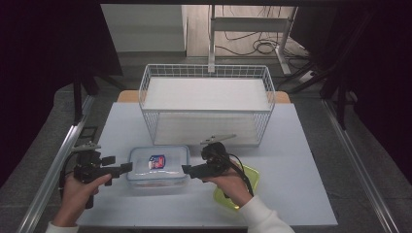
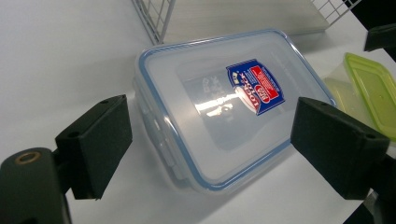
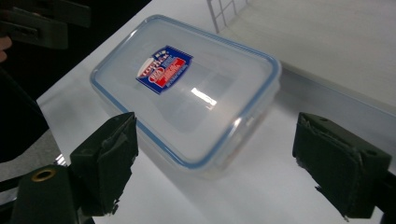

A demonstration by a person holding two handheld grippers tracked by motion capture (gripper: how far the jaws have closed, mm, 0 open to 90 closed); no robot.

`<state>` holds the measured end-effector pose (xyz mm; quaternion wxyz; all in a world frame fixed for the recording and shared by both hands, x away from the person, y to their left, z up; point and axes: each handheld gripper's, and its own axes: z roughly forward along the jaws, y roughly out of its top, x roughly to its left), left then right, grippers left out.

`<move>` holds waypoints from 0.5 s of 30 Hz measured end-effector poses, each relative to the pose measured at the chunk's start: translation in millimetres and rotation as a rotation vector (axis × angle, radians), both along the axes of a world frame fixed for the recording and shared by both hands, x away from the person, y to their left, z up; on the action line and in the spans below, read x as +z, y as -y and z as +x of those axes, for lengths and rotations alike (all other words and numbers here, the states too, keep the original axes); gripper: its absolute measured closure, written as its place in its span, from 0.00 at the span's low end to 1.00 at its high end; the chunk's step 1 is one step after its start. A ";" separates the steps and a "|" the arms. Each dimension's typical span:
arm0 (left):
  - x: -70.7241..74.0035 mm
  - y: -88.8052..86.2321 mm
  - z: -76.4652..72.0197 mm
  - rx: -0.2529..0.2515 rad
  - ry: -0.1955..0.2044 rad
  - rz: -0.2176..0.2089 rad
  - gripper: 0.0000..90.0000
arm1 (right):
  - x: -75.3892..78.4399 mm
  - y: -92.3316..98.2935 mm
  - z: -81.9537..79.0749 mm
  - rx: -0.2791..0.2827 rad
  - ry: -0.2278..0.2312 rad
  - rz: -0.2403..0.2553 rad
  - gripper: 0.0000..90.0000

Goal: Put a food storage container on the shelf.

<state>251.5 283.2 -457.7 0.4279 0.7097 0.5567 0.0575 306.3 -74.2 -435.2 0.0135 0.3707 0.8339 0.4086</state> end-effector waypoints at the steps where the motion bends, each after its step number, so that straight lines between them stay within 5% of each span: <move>1: -0.8 -0.2 1.5 -0.004 -0.001 0.002 0.14 | -0.8 -2.8 1.8 0.002 -0.006 0.003 0.17; 10: -10.1 -5.5 10.5 -0.003 -0.036 -0.017 0.14 | -7.8 -13.3 9.8 -0.004 -0.029 -0.003 0.17; 15: -24.1 -10.1 18.9 0.005 -0.088 -0.050 0.14 | -9.4 -13.7 12.1 -0.005 -0.035 -0.009 0.17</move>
